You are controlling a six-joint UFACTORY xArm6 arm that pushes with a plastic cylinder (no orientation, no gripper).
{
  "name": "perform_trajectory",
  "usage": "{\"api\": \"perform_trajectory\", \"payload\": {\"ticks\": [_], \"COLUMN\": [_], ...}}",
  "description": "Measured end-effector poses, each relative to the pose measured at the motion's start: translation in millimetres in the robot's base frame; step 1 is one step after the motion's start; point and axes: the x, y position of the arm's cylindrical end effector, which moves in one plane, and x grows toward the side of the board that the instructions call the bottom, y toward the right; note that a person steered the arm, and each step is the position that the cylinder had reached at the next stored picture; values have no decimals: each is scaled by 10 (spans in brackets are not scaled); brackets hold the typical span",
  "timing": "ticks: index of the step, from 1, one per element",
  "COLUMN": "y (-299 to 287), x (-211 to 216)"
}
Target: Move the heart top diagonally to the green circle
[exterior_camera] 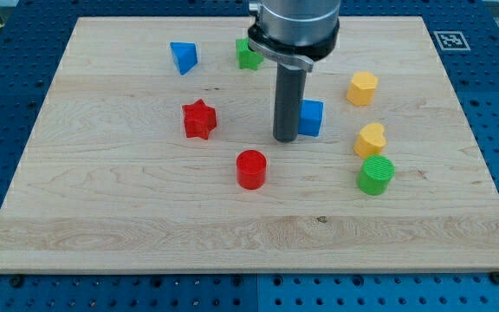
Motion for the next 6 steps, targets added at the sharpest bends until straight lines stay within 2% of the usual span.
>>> {"api": "perform_trajectory", "payload": {"ticks": [1, 6], "y": [169, 935], "x": [111, 115]}}
